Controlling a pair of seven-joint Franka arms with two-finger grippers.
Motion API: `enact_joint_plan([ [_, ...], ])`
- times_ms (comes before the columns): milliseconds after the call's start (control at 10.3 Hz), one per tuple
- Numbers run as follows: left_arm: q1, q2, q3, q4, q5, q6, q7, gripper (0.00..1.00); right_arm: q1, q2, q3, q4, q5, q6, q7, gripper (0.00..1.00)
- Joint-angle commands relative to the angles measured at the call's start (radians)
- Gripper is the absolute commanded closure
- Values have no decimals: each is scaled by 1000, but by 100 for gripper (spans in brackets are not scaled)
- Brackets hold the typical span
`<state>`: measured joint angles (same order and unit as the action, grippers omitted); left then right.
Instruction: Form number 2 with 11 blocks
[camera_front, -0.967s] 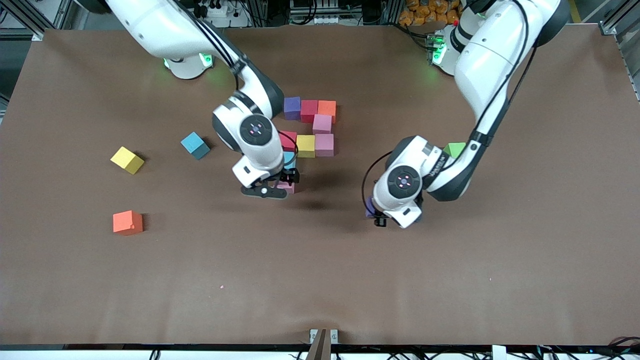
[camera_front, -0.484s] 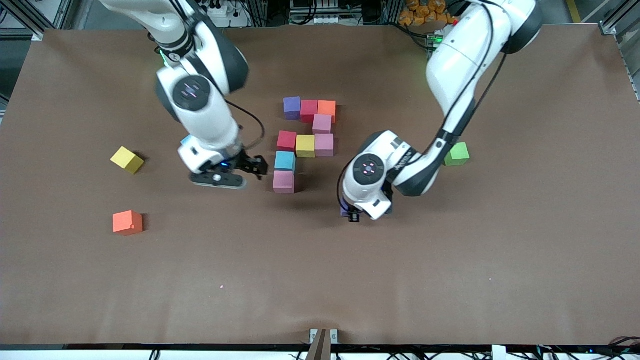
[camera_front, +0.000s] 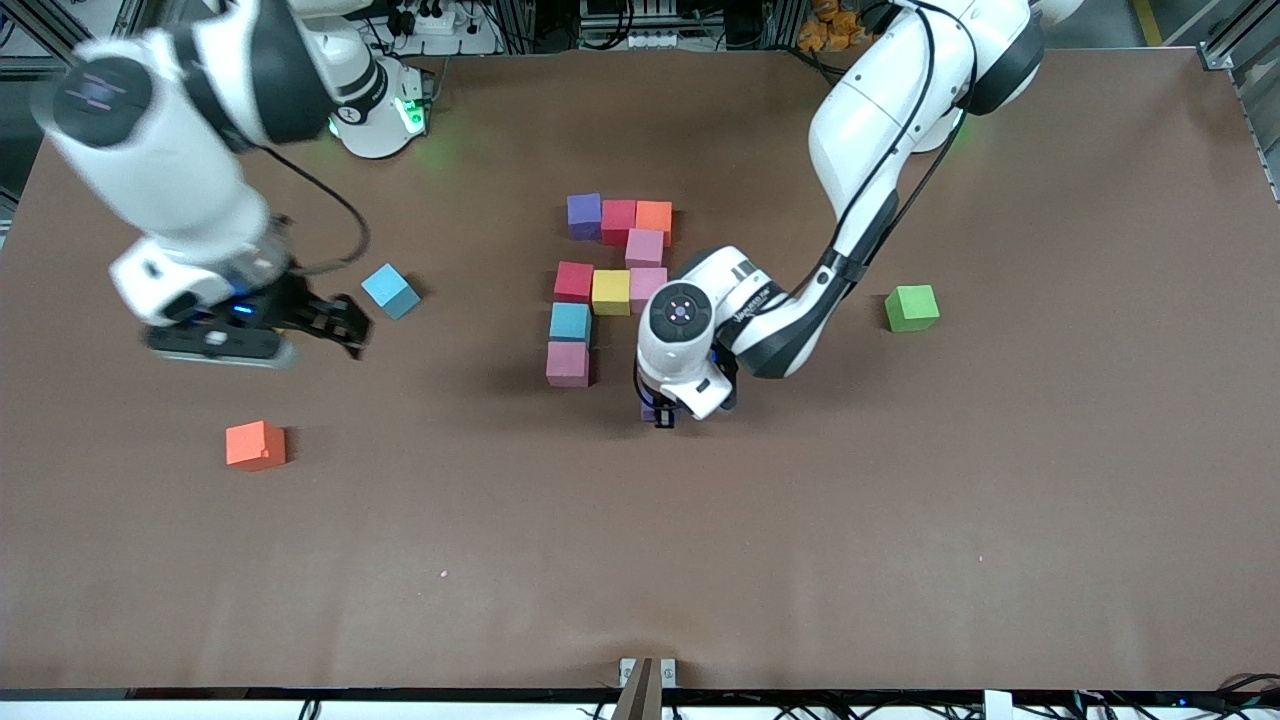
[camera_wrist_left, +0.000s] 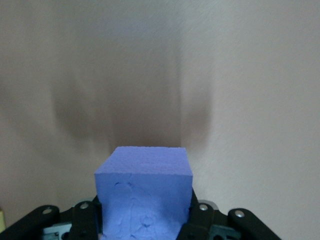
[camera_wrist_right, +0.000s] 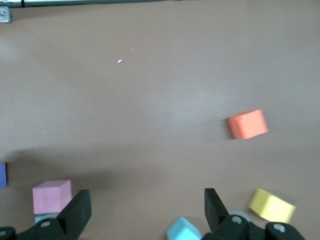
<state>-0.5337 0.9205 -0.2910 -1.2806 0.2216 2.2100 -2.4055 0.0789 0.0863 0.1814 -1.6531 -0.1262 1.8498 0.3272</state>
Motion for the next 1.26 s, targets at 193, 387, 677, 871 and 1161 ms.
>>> enact_joint_plan([
  [193,-61,32,15,50,-31,20,-66,64,-54,9,-140,200,97,-190,-278,0],
  [387,-75,35,15,55,-31,23,-95,64,-59,1,-146,229,95,-201,-304,0],
  [677,-103,46,15,57,-31,39,-147,64,-59,3,-148,246,97,-231,-309,0],
  [871,-109,50,15,57,-31,52,-156,63,-59,6,-148,262,88,-233,-313,0],
  [1161,-111,70,15,76,-33,77,-164,63,-57,6,-140,263,92,-294,-323,0],
])
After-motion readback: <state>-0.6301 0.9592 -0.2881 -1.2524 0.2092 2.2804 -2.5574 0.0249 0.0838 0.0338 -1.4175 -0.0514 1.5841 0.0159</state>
